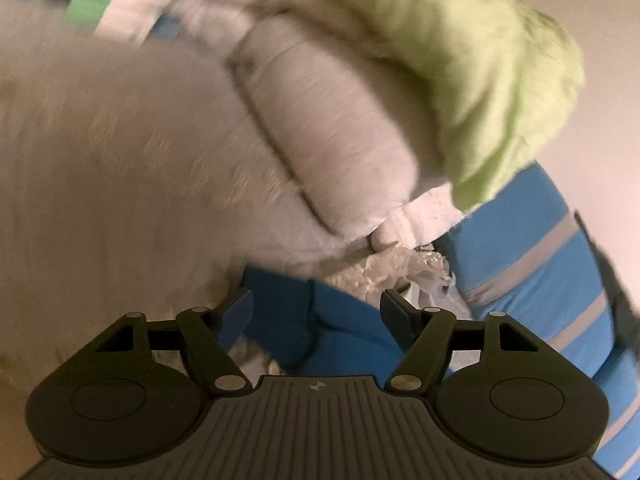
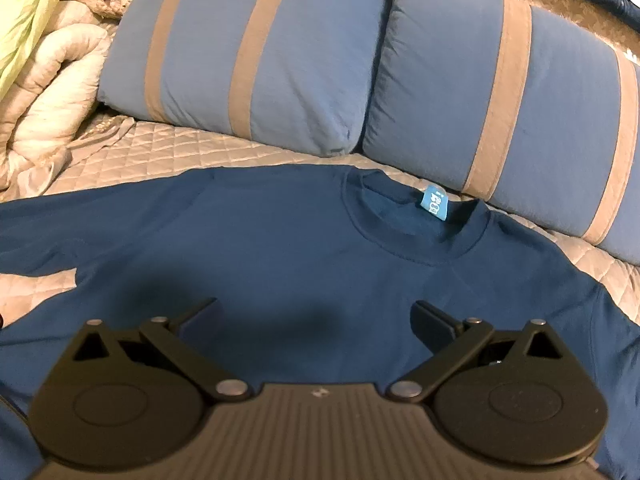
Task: Fold clothes
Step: 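Grasp the ribbed sleeve cuff with the left gripper, then lift the cuff and fold the sleeve across the sweatshirt body with the left gripper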
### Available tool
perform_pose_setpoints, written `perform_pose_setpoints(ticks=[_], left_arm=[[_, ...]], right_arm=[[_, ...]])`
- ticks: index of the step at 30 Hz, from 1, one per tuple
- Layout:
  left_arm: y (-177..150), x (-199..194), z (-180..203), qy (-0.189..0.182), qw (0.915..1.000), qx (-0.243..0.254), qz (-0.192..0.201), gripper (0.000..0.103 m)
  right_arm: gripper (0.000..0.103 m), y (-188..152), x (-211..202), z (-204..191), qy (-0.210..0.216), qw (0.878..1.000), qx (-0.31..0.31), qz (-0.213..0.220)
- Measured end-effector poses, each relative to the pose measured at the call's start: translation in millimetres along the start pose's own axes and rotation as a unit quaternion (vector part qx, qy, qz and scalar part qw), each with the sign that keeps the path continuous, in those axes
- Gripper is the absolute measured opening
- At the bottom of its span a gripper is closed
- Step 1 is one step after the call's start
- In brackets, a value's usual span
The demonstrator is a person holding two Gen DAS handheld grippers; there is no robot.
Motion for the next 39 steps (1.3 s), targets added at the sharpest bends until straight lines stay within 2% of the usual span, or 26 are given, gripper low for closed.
perform_pose_setpoints(ticks=[3,7,11,13,21,23,25,26,28,31,34,36,39], left_arm=[[-15.6,6.0,-14.8,-0.016,0.9979,-0.063,-0.01,0.069],[-30.0,19.4,-32.3,-0.043,0.9903,-0.132,-0.015,0.068],[-42.1,33.3,-48.5,-0.073,0.9748,-0.21,-0.007,0.068],[-48.1,37.5,-53.8,-0.086,0.9682,-0.235,0.004,0.067],[-69.4,49.4,-65.5,-0.113,0.9469,-0.298,0.045,0.043],[-71.6,50.0,-66.7,-0.113,0.9432,-0.308,0.051,0.029],[-68.7,51.6,-66.1,-0.109,0.9441,-0.308,0.045,0.015],[-66.0,51.6,-64.9,-0.101,0.9471,-0.302,0.04,0.012],[-56.5,48.7,-59.2,-0.083,0.9587,-0.27,0.032,0.011],[-36.0,40.2,-41.3,-0.056,0.98,-0.189,0.028,0.011],[-15.2,30.9,-16.9,-0.039,0.9934,-0.104,0.027,0.011],[-4.8,24.7,1.6,-0.037,0.9974,-0.055,0.029,0.011],[8.0,16.1,29.9,-0.04,0.9986,0.007,0.033,0.011]], right_arm=[[0.103,-0.1,-0.1,-0.6,0.0,1.0,-0.001,0.0],[0.103,-0.3,-0.3,-1.5,-0.001,1.0,-0.003,0.001],[0.103,-0.4,0.7,-2.6,-0.003,1.0,-0.007,-0.001],[0.103,-0.5,0.4,-2.7,-0.004,1.0,-0.008,-0.001],[0.103,-1.9,2.0,-4.7,-0.005,1.0,-0.015,-0.005],[0.103,-2.2,2.5,-4.9,-0.006,1.0,-0.016,-0.006],[0.103,-2.3,3.2,-4.8,-0.006,1.0,-0.016,-0.007],[0.103,-2.3,3.5,-4.7,-0.007,1.0,-0.015,-0.008],[0.103,-1.9,3.9,-5.0,-0.007,1.0,-0.016,-0.008],[0.103,-1.9,4.3,-5.6,-0.007,1.0,-0.016,-0.008],[0.103,-1.6,4.9,-4.9,-0.006,1.0,-0.017,-0.009],[0.103,-1.2,5.4,-4.2,-0.005,1.0,-0.017,-0.009],[0.103,-1.1,5.9,-4.0,-0.006,1.0,-0.017,-0.009]])
Point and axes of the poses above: each gripper's, at about its wrist camera, not at the fingertips, and x roughly the way its jaws point, z to its right, y to its top, the point moved 4 cm from there along x, roughly the way its jaws point, and after that the axes turned 14 degrees about x, right-handed, at the moved point
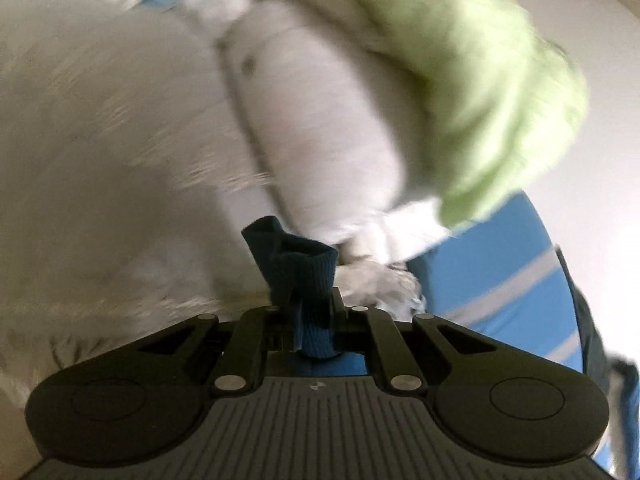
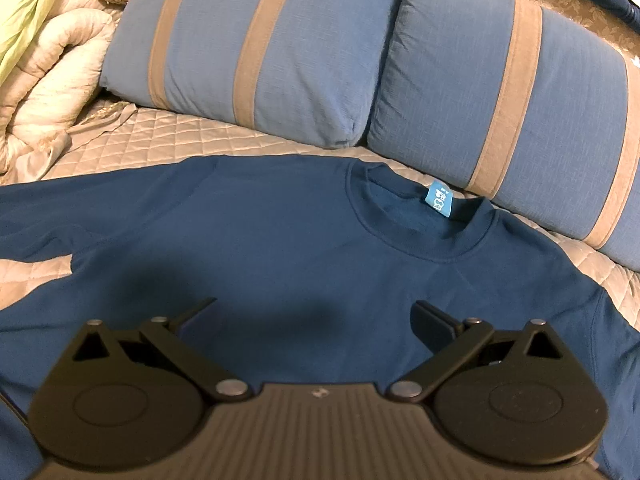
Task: Fold clothes
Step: 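Lift the cuff and fold the sleeve across the sweatshirt body with the left gripper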
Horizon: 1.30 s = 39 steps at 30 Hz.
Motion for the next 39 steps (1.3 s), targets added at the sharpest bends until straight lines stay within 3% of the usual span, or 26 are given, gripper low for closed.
perform_pose_setpoints(ticks=[4,10,17,27,39], left_arm=[[8.5,-3.4,36.6,-0.01,0.9977,0.067,-0.001,0.011],[11.4,-2.6,82.0,-0.031,0.9876,0.154,-0.007,0.011],[6.3,13.8,125.6,-0.063,0.9796,0.19,-0.016,0.011],[-2.3,35.7,163.6,-0.089,0.9756,0.2,-0.023,0.011],[-8.1,41.4,216.2,-0.121,0.9647,0.232,-0.029,0.01]], right_arm=[[0.103,0.0,-0.4,-0.5,0.0,1.0,0.001,0.0],[0.103,0.0,-0.3,-0.1,0.003,1.0,0.0,0.0],[0.103,-0.5,-0.7,-1.5,0.003,1.0,0.0,-0.001],[0.103,-1.5,0.9,-2.3,0.001,1.0,0.003,-0.008],[0.103,-2.7,2.2,-3.0,-0.001,1.0,0.003,-0.012]])
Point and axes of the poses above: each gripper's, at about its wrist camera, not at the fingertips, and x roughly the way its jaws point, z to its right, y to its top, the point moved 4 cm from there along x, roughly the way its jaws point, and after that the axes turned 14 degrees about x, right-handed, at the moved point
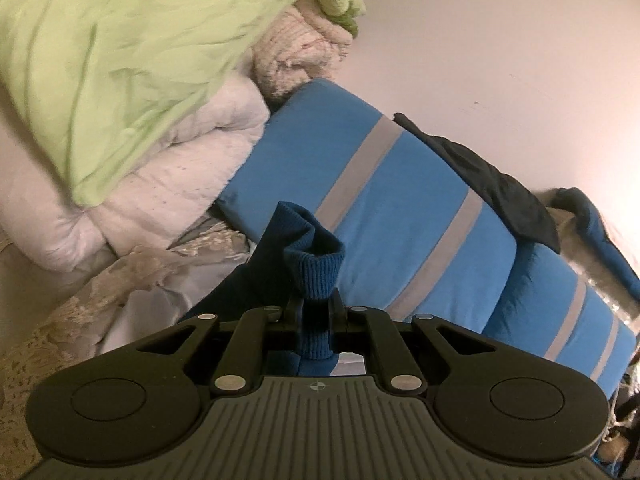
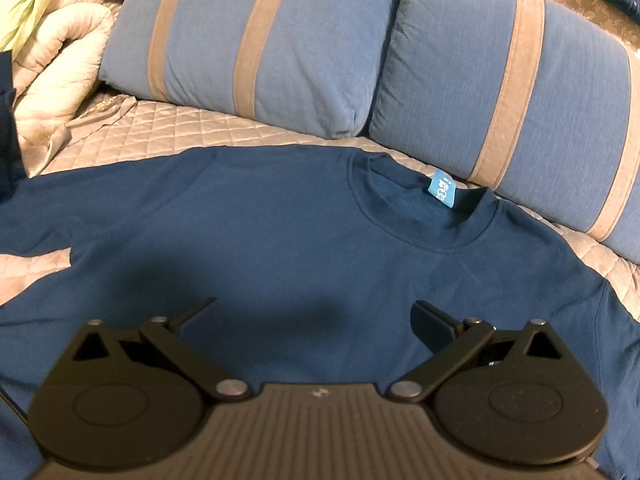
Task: Fold clothes
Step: 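Lift the cuff and fold the sleeve across the sweatshirt body with the left gripper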
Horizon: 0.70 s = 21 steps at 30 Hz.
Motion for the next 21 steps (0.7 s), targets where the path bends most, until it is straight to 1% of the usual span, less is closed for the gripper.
perform_pose_setpoints(ticks=[5,9,16,21], left_arm=[[6.8,4.5,21.0,-0.005,0.9998,0.02,-0.004,0.01],[11.2,7.4,39.7,-0.016,0.999,0.042,-0.006,0.01],[11.6,14.8,78.1,-0.031,0.9948,0.097,-0.006,0.01],[10.9,20.4,102.7,-0.048,0.9915,0.12,-0.008,0.01]], right_arm=[[0.103,0.7,-0.3,0.3,0.001,1.0,0.0,0.003],[0.103,2.4,0.0,1.1,0.002,1.0,0.006,0.004],[0.103,4.8,0.4,3.4,0.008,1.0,0.014,0.002],[0.103,5.5,0.1,2.5,0.007,1.0,0.014,0.002]])
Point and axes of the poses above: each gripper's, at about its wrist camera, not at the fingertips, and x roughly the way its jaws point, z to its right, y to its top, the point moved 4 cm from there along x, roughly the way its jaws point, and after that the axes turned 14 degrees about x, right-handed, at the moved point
